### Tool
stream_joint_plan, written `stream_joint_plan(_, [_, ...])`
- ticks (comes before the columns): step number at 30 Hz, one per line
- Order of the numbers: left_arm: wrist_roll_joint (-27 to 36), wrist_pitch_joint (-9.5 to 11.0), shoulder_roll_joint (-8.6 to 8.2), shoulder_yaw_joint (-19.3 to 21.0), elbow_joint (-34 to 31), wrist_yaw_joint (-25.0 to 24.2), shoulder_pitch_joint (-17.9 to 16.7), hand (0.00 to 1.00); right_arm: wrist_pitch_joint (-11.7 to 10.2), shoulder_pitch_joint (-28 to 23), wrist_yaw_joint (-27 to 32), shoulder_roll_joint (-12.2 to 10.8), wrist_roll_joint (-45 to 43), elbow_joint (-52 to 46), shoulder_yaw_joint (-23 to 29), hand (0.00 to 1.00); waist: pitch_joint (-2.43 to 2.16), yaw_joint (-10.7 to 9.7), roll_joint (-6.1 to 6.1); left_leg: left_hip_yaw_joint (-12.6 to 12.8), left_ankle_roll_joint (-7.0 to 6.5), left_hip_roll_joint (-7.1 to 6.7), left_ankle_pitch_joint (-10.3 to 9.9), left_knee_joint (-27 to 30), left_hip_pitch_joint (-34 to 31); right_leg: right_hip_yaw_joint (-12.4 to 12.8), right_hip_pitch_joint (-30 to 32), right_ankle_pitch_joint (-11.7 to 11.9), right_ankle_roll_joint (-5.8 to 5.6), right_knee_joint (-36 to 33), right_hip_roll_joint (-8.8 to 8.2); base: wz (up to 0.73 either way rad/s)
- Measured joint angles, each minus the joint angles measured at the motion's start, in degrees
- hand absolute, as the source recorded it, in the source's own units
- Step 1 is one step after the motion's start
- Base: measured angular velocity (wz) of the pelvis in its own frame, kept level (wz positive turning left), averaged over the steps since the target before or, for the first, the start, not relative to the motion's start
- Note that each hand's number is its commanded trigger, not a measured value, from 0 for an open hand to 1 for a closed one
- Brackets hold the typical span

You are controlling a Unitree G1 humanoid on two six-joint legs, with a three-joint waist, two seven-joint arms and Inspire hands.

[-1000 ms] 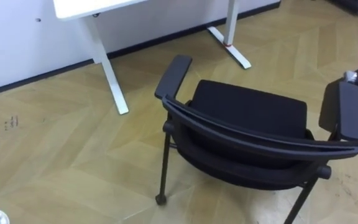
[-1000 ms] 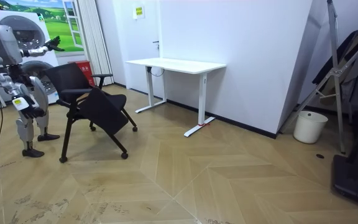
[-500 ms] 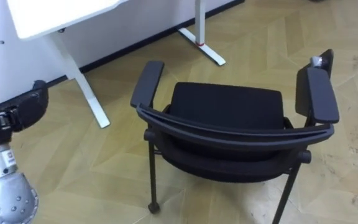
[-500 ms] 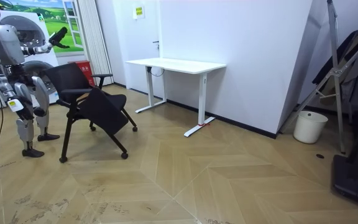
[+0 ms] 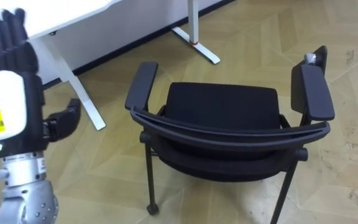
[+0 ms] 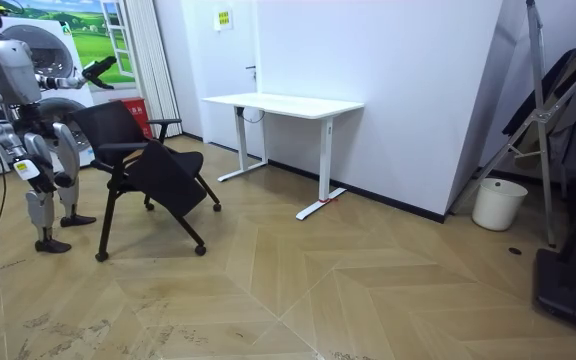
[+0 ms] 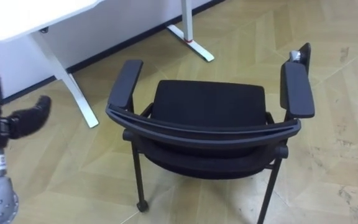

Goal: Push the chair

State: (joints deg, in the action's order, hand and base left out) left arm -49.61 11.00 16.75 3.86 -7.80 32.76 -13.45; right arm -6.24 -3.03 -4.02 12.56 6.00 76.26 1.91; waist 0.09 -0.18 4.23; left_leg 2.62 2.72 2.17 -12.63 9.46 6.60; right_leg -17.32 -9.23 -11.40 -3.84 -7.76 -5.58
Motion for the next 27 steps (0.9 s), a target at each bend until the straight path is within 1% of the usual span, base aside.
stream_joint_plan(3, [-2.2,-0.02,0.91,-0.19,-0.02,-1.09,-0.04,0.0,0.0,0.1,-0.45,0.04,-0.1,0.11,0.03,0.0,0.03,-0.04,-0.04,0.16,0.0,0.0,0.0,-0.08,0.02,0.12,0.11,0.0,0.0,0.01,0.0,-0.01])
stream_joint_plan(4, [-2.61,-0.07,1.56,-0.39,-0.07,-1.97,-0.09,0.0,0.0,0.11,-0.5,0.09,-0.12,0.24,0.03,0.0,0.03,-0.04,-0.04,0.18,0.0,0.0,0.0,-0.08,0.04,0.15,0.1,0.0,0.0,0.01,0.0,0.0])
stream_joint_plan(5, [-2.69,-0.12,2.64,-0.64,-0.07,-2.71,-0.25,0.0,0.0,0.19,-0.57,0.12,-0.12,0.48,0.03,0.0,0.03,-0.07,-0.01,0.18,0.0,0.0,0.0,-0.08,0.09,0.24,0.09,0.0,0.0,0.02,0.02,0.0])
stream_joint_plan(8, [-2.69,-0.22,4.18,-0.72,-0.09,-4.67,-0.65,0.0,-0.02,0.84,-0.88,0.52,-0.12,1.77,0.03,0.0,0.14,-0.08,0.31,0.17,0.0,0.01,0.0,-0.08,0.23,0.88,0.1,0.0,0.0,0.03,0.04,-0.04])
stream_joint_plan(10, [-2.7,-0.24,4.47,-0.73,-0.09,-5.49,-0.92,0.0,-0.02,0.85,-0.96,0.79,-0.11,1.82,0.03,0.0,0.21,-0.11,0.49,0.17,0.0,0.01,0.0,-0.09,0.35,1.61,0.1,0.0,0.0,0.04,0.08,-0.06])
stream_joint_plan(14, [-4.03,-0.86,4.49,-0.95,-0.09,-7.49,-2.08,0.0,-0.02,0.9,-1.05,0.89,0.0,1.86,-0.07,0.0,0.16,-0.11,0.65,0.15,0.0,0.05,0.0,-0.09,0.47,1.61,0.07,0.0,0.0,0.05,0.13,-0.02])
stream_joint_plan(19, [-4.53,-1.6,4.64,-2.08,-0.51,-10.52,-2.18,0.0,-0.02,1.0,-1.41,0.89,0.14,1.8,-0.09,0.0,0.18,-0.36,0.62,0.14,0.0,0.06,0.0,-0.31,0.68,1.8,0.11,0.0,0.0,0.03,0.12,-0.01])
stream_joint_plan(22, [-5.11,-1.87,4.92,-2.78,-0.87,-11.33,-2.17,0.0,-0.13,1.44,-2.05,0.9,0.18,1.75,-0.27,0.0,0.21,-0.39,0.62,-0.08,0.0,0.06,0.0,-0.31,0.78,3.06,0.32,0.0,0.01,0.0,0.15,-0.1])
stream_joint_plan(24, [-5.12,-1.83,5.25,-3.34,-1.59,-11.75,-2.16,0.0,-0.29,1.47,-2.05,0.99,0.19,1.73,-0.65,0.0,0.18,-0.44,0.69,-0.36,0.0,0.07,0.0,-0.31,0.97,3.09,0.32,0.0,0.01,-0.2,0.16,-0.07])
stream_joint_plan(25, [-5.13,-1.83,5.39,-3.62,-2.17,-12.02,-2.15,0.0,-0.42,1.49,-2.03,1.12,0.21,1.74,-0.65,0.0,0.16,-0.57,0.91,-1.14,-0.03,0.18,0.02,-0.34,1.2,3.01,0.65,0.0,0.01,-1.0,0.2,-0.12])
stream_joint_plan(26, [-5.11,-1.86,5.4,-4.12,-2.46,-12.07,-2.08,0.0,-0.68,1.54,-1.93,1.45,0.28,1.78,-0.63,0.0,0.33,-0.47,1.77,-3.19,-0.57,0.72,0.37,-0.89,2.03,3.0,2.47,-0.25,0.36,-4.38,0.4,-0.19])
stream_joint_plan(27, [-5.09,-1.87,5.46,-4.28,-2.51,-12.11,-2.09,0.0,-0.85,1.46,-1.8,1.59,0.38,1.79,-0.65,0.0,0.7,-0.4,2.17,-5.43,-0.86,1.69,0.62,-1.41,2.71,3.23,4.18,-1.11,1.62,-7.29,0.77,-0.48])
